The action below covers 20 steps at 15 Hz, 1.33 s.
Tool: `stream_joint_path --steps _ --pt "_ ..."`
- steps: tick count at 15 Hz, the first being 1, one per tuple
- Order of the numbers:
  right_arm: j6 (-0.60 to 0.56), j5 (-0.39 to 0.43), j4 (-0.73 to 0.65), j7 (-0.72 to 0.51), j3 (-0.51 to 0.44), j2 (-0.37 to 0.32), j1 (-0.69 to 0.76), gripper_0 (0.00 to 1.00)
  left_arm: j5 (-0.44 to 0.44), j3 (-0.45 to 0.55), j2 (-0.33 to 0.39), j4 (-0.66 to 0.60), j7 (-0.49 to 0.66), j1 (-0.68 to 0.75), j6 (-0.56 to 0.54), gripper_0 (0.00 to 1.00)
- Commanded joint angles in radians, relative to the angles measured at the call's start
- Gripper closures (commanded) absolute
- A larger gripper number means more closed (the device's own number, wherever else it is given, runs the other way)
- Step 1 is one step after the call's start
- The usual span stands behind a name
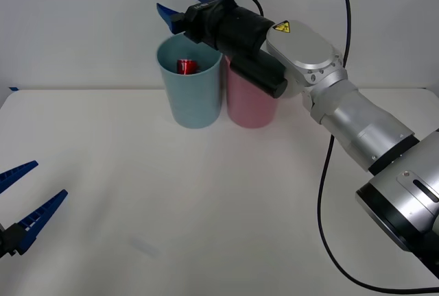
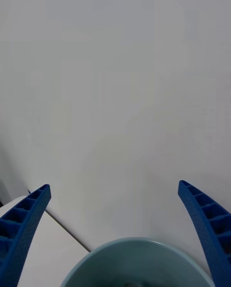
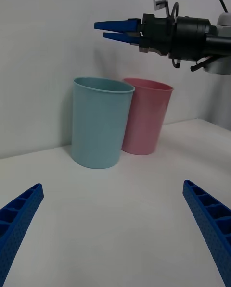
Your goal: Grasp the object on the table and drop it into the matching bin: aluminum can to the light blue bin, PET bottle to the pink bin.
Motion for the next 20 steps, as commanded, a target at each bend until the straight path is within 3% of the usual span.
stream_joint_path --steps 1,7,17,20 --pt "-0.001 -0.001 -0.002 0.006 0.0 0.0 0.002 0.0 0.0 0.0 0.0 0.0 0.0 0.0 0.0 0.0" --pt "-0.002 -0.012 -0.031 0.027 0.0 -0.014 0.018 0.0 0.0 0.0 0.0 0.0 0.0 0.0 0.0 0.0" --pt "-0.048 -0.017 -0.528 0.033 0.009 -0.249 0.342 0.0 0.0 0.0 0.0 0.0 0.0 0.0 0.0 0.0" --pt "-0.114 -0.02 -0.634 0.038 -0.032 -0.308 0.445 0.0 0.0 0.0 0.0 0.0 0.0 0.0 0.0 0.0"
